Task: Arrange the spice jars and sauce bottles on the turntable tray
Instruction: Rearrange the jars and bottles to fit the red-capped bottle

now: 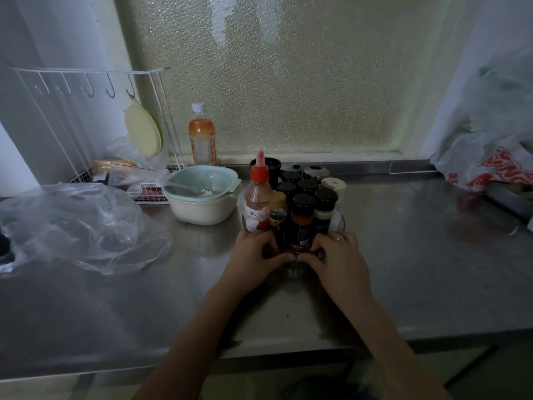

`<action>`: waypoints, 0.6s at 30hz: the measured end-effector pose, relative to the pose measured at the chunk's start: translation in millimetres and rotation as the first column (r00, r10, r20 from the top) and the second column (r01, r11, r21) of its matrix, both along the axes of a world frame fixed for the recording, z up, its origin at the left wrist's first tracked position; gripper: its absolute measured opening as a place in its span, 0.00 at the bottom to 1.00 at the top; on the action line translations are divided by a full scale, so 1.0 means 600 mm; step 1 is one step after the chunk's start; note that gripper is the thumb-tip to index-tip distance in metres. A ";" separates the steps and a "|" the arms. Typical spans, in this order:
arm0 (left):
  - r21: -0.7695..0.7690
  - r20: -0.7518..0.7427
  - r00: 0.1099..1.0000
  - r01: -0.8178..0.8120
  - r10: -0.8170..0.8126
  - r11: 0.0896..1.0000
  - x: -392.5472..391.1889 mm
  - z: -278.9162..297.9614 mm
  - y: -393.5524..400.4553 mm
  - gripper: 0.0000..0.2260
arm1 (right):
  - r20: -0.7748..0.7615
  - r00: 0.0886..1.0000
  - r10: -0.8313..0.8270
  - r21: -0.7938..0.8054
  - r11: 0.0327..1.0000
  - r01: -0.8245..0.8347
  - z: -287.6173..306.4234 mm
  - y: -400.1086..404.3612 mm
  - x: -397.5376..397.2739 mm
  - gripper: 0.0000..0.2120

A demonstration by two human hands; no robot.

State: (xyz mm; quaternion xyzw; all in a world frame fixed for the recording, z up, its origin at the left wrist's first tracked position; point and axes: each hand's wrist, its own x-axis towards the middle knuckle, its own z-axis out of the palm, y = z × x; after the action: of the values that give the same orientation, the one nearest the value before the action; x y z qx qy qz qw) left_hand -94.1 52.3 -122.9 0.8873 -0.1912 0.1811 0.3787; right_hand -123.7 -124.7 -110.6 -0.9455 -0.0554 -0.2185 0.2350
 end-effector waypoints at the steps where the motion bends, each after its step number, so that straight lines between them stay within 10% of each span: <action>1: 0.009 -0.001 1.000 0.011 -0.011 1.000 0.014 0.004 0.000 0.15 | -0.020 1.000 -0.008 -0.016 1.000 0.007 0.002 -0.001 0.012 0.13; 18: -0.064 -0.071 0.992 -0.108 0.103 0.992 0.197 0.001 -0.013 0.16 | -0.099 0.995 0.005 -0.028 1.000 -0.008 0.017 0.009 0.214 0.13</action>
State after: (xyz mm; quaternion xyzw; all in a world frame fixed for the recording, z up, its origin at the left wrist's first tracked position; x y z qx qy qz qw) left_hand 23.8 44.5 -122.5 0.8885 -0.1249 0.1773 0.4045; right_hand 4.8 -119.2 -100.3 -0.9582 -0.0499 -0.1697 0.2249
